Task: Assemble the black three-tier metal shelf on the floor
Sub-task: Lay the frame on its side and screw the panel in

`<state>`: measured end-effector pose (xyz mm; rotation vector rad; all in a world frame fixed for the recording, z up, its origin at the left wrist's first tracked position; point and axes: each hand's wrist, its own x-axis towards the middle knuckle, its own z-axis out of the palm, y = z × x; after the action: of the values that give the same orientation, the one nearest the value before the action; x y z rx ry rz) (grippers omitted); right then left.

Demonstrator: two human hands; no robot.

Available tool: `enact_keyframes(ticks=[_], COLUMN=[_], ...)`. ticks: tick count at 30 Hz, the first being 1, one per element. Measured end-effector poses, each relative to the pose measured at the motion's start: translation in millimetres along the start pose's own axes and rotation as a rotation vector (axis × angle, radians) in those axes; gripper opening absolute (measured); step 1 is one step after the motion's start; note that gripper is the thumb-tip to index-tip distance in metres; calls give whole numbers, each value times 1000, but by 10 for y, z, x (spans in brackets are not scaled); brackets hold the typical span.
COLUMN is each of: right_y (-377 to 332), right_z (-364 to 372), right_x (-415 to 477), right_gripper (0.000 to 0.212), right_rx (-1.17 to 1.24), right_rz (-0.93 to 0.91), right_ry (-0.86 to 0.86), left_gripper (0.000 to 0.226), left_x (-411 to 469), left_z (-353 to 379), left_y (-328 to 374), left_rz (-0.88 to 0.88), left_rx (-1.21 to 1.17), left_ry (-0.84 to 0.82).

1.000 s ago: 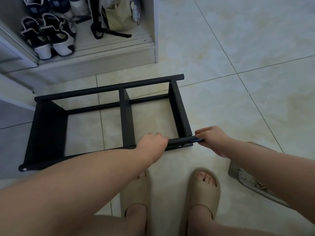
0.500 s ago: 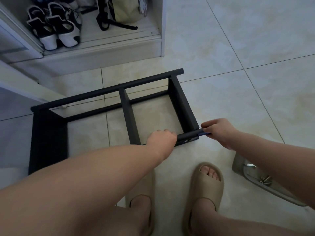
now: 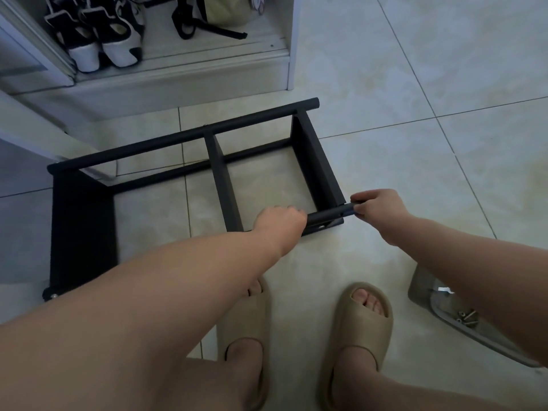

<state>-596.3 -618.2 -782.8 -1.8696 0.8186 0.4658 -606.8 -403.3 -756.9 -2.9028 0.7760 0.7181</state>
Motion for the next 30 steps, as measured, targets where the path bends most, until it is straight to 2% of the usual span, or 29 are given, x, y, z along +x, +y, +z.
enact_keyframes(ticks=[15, 18, 20, 22, 26, 28, 30], right_y=[-16, -19, -49, -81, -56, 31, 156], right_z=[-4, -43, -86, -149, -300, -402, -543], right_x=[29, 11, -41, -136, -408, -545, -677], right_gripper=[26, 23, 30, 44, 60, 66, 69], right_rx=[-11, -21, -52, -188, -722, -868, -936], right_rz=[-23, -24, -20, -93, -387, -430, -394], right_ry=[-4, -38, -80, -104, -140, -176, -188], left_gripper=[24, 25, 28, 41, 66, 73, 75], left_x=[81, 77, 74, 76, 79, 72, 67], left_z=[-43, -42, -58, -76, -112, -135, -149], left_y=[-97, -135, -166, -165, -21, 115, 275], left_rz=[25, 69, 94, 101, 174, 248, 320], left_rx=[31, 76, 105, 103, 80, 87, 97], left_ry=[-42, -48, -50, -46, 70, 126, 138])
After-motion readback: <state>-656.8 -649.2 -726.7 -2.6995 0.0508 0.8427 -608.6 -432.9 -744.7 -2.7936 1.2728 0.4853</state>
